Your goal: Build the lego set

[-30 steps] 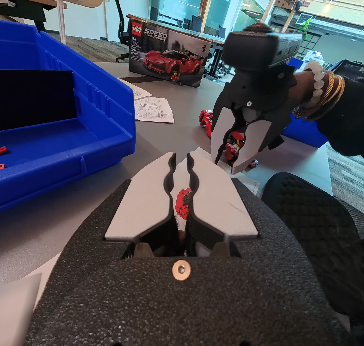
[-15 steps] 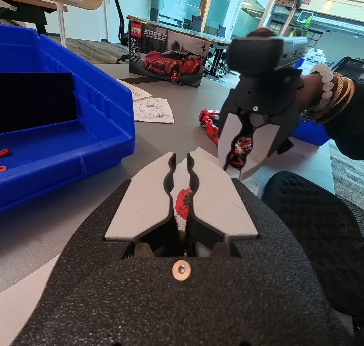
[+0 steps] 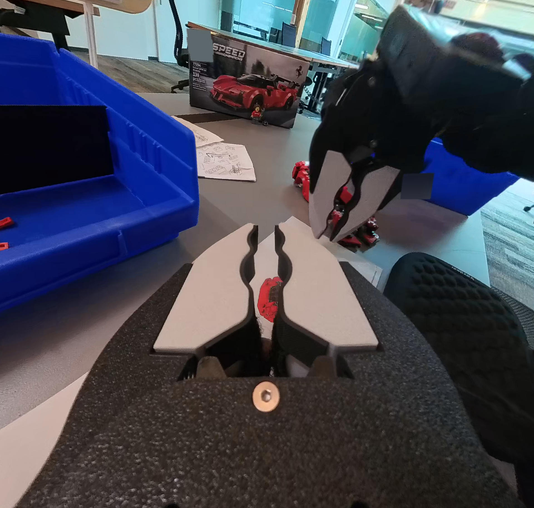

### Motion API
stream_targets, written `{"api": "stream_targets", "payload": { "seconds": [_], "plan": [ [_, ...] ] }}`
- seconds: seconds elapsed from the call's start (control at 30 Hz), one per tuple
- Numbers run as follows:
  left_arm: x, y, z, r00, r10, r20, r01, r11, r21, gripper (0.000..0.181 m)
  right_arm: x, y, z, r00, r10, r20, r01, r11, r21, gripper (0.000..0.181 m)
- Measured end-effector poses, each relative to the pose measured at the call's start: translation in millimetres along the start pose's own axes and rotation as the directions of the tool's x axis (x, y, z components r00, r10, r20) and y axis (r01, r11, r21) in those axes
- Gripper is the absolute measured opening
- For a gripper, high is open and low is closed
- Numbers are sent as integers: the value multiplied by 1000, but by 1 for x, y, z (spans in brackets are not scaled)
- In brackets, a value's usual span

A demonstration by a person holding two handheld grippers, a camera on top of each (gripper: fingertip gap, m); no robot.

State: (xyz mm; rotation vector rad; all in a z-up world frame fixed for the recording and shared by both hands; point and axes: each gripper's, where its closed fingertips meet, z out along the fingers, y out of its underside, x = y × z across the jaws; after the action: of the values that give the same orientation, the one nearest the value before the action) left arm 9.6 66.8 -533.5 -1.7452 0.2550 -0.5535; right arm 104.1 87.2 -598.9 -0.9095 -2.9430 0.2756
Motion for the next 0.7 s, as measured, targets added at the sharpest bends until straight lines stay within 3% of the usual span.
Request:
{"api": "stream_targets", "payload": {
  "seconds": [0.23, 0.4, 0.7],
  "plan": [
    [-2, -1, -1, 1000, -19, -1, 19, 1000, 9, 10, -9, -16, 13, 999, 37, 8, -37, 994, 107, 16],
    [-1, 0, 0, 1000, -15, -2, 15, 1000, 4, 10, -9, -21, 6, 987, 158, -12, -153, 969, 194, 18],
    [0, 0, 0, 1000, -5, -2, 5, 1000, 4, 10, -7, -16, 17, 981, 183, -61, -172, 974, 151, 15]
  ]
}}
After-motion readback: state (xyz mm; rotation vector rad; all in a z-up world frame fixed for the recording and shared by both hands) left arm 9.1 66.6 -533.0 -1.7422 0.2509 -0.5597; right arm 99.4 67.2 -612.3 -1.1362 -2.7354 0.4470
